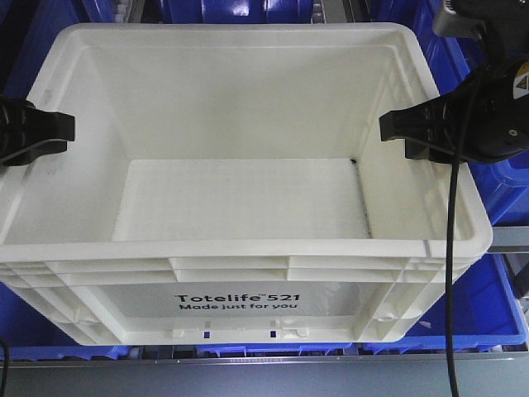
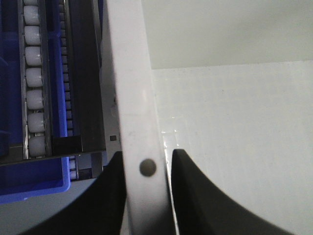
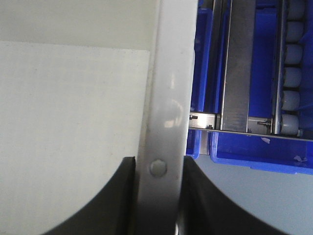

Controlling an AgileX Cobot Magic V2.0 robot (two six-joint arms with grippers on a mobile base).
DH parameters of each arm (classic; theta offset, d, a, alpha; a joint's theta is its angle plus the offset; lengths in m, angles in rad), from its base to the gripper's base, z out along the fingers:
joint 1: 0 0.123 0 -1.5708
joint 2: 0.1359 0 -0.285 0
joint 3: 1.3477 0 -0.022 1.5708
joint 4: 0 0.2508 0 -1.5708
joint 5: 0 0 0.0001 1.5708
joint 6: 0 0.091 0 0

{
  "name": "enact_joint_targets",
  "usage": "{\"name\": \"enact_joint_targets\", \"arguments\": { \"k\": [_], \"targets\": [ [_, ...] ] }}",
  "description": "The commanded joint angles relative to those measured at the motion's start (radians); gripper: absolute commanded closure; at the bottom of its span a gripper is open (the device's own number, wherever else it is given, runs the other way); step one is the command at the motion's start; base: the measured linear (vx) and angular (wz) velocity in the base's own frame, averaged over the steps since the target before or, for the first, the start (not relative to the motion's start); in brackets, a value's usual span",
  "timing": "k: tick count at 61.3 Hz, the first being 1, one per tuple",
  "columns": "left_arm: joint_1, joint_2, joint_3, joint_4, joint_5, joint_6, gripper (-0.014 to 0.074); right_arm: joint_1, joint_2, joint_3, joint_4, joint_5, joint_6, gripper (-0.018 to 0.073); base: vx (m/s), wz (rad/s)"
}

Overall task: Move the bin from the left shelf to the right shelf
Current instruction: 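Carry the tote with both grippers up to the destination shelf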

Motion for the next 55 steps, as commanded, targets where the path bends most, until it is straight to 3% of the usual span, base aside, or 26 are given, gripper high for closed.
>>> {"name": "enact_joint_targets", "arguments": {
  "k": [1,55],
  "targets": [
    [0.0,-0.041,-0.044,0.001,-0.101,0.026,0.0488,-0.01,-0.036,-0.039,-0.07,-0.098,-0.033,0.0559,0.09,-0.02],
    [0.0,-0.041,-0.044,0.001,-0.101,0.026,0.0488,-0.01,-0.036,-0.039,-0.07,-0.098,-0.033,0.0559,0.11,-0.01]
  ]
}}
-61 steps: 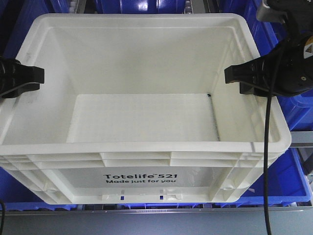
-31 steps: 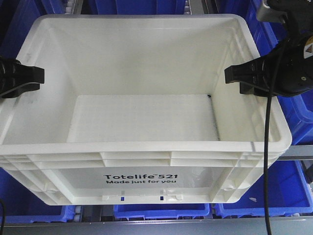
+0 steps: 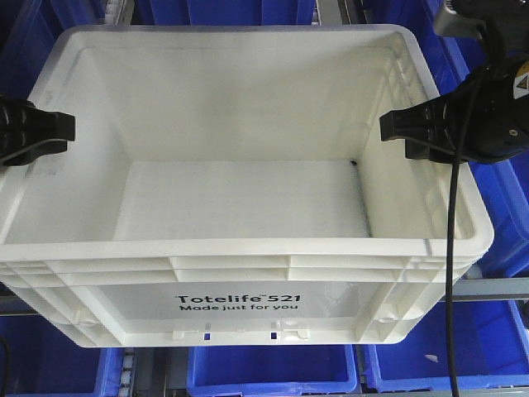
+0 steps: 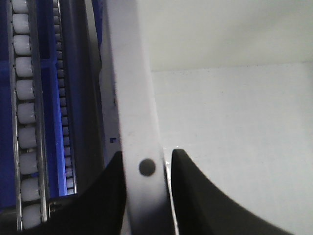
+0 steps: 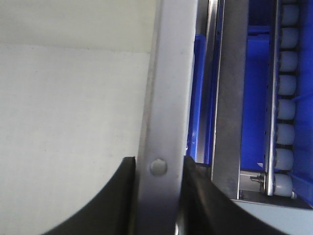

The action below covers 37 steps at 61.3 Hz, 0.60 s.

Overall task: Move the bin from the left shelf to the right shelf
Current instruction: 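Carry the tote with both grippers up to the destination shelf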

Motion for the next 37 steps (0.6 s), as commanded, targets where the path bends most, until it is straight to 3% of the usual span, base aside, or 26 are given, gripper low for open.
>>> {"name": "enact_joint_targets", "arguments": {
  "k": [1,37],
  "targets": [
    [0.0,-0.041,-0.044,0.004,-0.101,0.025,0.0488,-0.01,-0.036,-0.039,-0.069,-0.098,-0.033,0.0559,0.12,0.0],
    [0.0,-0.041,-0.044,0.004,-0.101,0.025,0.0488,-0.01,-0.036,-0.039,-0.069,-0.098,-0.033,0.0559,0.08,0.0]
  ]
}}
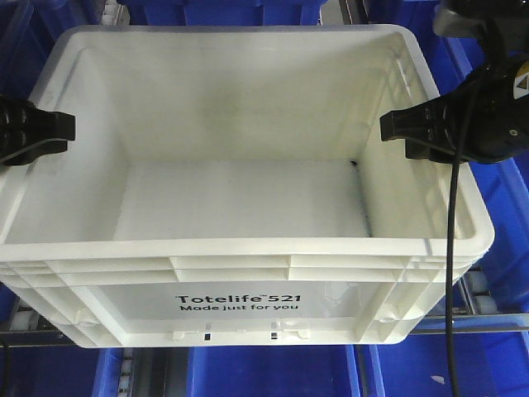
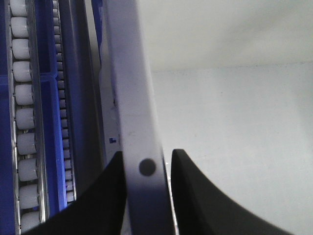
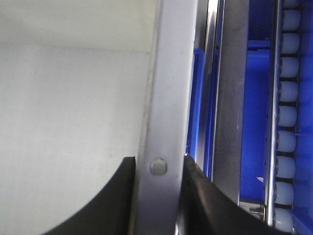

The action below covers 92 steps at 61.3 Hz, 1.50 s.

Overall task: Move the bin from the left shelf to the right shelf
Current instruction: 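Carry the tote with both grippers up to the destination shelf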

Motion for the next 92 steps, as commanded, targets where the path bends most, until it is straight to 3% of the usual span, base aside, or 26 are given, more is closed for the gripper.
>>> {"name": "enact_joint_targets", "arguments": {
  "k": [1,71,82,92],
  "targets": [
    [0.0,-0.041,-0.044,0.006,-0.101,0.025,0.0488,-0.01,-0.036,-0.039,-0.068,-0.098,-0.033,0.0559,0.04,0.02],
    [0.0,-0.041,-0.044,0.006,-0.111,0.025,0.0488,-0.01,-0.035,-0.039,-0.068,-0.103,-0.033,0.0559,0.01,0.0],
    [0.0,-0.041,0.008,0.005,-0.202,0.025,0.0488,-0.01,-0.014,-0.039,-0.115,-0.163,-0.033,0.0559,0.0,0.0],
    [0.0,-0.041,0.083,0.005,-0.386,0.025,0.0488,-0.01,0.029,-0.039,-0.152,-0.236,-0.033,0.0559,0.0,0.0]
  ]
}}
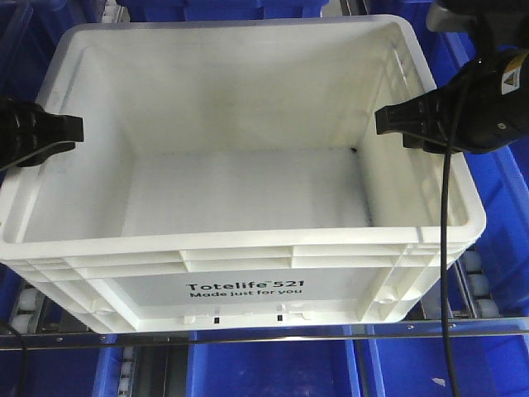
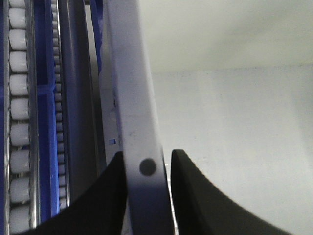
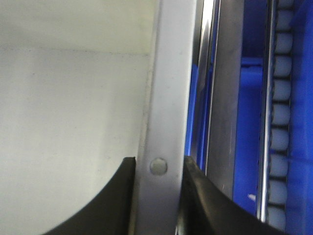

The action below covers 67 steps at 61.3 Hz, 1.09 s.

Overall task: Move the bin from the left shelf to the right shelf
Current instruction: 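Carry the tote with both grippers up to the destination shelf, then lower the white tote onto the roller shelf with both grippers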

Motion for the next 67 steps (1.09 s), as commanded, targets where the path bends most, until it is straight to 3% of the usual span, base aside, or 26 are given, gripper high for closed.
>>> {"name": "enact_joint_targets", "arguments": {
  "k": [1,17,40,59,67],
  "targets": [
    [0.0,-0.04,-0.001,0.013,-0.231,0.028,0.0488,-0.009,-0.006,-0.039,-0.092,-0.159,-0.03,0.0559,0.0,0.0],
    [0.0,0.013,0.031,0.014,-0.406,0.031,0.0488,-0.013,0.094,-0.039,-0.113,-0.206,-0.029,0.0559,0.0,0.0],
    [0.0,0.12,0.031,-0.007,-0.392,0.03,0.0486,-0.023,0.162,-0.039,-0.154,-0.213,-0.024,0.0544,0.0,0.0],
    [-0.008,0.119,0.031,-0.013,-0.362,0.034,0.0475,-0.022,0.164,-0.039,-0.211,-0.231,0.03,0.0424,0.0,0.0],
    [-0.008,0.119,0.031,-0.014,-0.369,0.072,0.0438,-0.022,0.164,-0.039,-0.211,-0.232,0.03,0.0341,0.0,0.0]
  ]
}}
